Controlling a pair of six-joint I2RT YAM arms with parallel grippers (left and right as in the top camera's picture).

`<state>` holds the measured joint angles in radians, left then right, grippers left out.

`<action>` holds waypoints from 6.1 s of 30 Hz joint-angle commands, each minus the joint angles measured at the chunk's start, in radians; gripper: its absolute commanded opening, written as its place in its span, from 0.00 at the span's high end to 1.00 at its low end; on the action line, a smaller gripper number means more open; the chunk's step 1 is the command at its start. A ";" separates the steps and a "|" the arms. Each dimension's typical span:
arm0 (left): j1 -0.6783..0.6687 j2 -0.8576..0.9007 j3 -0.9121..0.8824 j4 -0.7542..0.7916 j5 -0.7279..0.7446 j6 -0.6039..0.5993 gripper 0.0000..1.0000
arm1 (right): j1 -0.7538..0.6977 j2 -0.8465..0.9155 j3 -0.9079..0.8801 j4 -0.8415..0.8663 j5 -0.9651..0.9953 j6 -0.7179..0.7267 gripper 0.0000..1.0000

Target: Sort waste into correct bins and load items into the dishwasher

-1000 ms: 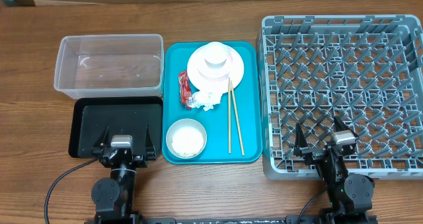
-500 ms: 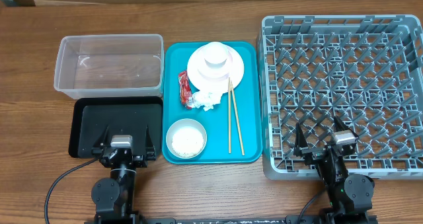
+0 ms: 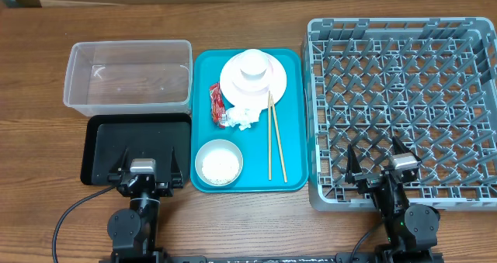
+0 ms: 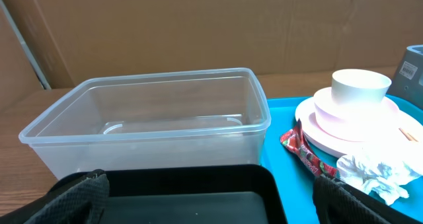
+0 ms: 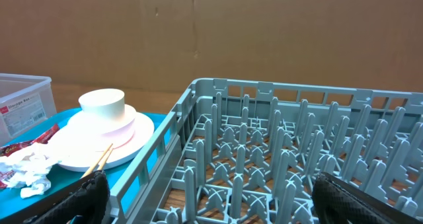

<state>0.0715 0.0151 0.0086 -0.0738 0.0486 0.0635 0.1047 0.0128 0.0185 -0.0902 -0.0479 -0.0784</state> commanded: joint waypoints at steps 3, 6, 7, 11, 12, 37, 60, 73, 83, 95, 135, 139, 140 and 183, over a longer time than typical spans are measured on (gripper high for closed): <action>-0.003 -0.009 -0.004 -0.001 -0.006 0.026 0.00 | -0.004 -0.008 -0.011 0.009 0.003 0.000 0.00; -0.003 -0.009 -0.004 -0.001 -0.006 0.026 0.00 | -0.004 -0.008 -0.011 0.009 0.003 0.000 0.00; -0.003 -0.009 -0.004 -0.001 -0.006 0.026 0.00 | -0.004 -0.008 -0.011 0.009 0.003 0.000 0.00; -0.003 -0.009 -0.004 -0.001 -0.006 0.026 0.00 | -0.004 -0.008 -0.011 0.009 0.003 0.000 0.00; -0.003 -0.009 -0.004 -0.001 -0.006 0.026 0.00 | -0.004 -0.008 -0.011 0.009 0.003 0.000 0.00; -0.003 -0.008 -0.004 -0.001 -0.007 0.027 0.00 | -0.004 -0.008 -0.011 0.009 0.003 0.000 0.00; -0.003 -0.008 -0.004 0.082 0.232 0.026 0.00 | -0.004 -0.008 -0.011 0.009 0.003 0.000 0.00; -0.003 0.048 0.307 -0.103 0.583 -0.134 0.00 | -0.004 -0.008 -0.011 0.009 0.003 0.000 0.00; -0.003 0.572 0.878 -0.406 0.862 -0.138 0.00 | -0.004 -0.008 -0.011 0.009 0.003 0.000 0.00; -0.019 1.115 1.254 -1.025 1.075 -0.187 0.00 | -0.004 -0.008 -0.011 0.009 0.003 0.000 0.00; -0.479 1.701 1.252 -0.645 0.001 -0.300 0.52 | -0.004 -0.008 -0.011 0.009 0.003 0.000 0.00; -0.488 1.755 1.252 -0.602 0.030 -0.272 0.48 | -0.004 -0.008 -0.011 0.009 0.003 0.000 0.00; -0.491 1.766 1.252 -0.592 0.028 -0.261 0.47 | -0.004 -0.008 -0.011 0.009 0.003 0.000 0.00; -0.584 1.985 1.241 -0.526 -0.105 -0.254 0.68 | -0.004 -0.008 -0.011 0.009 0.003 0.000 0.00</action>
<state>-0.5091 1.9598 1.2446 -0.6037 -0.0437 -0.2024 0.1047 0.0128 0.0185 -0.0891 -0.0479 -0.0784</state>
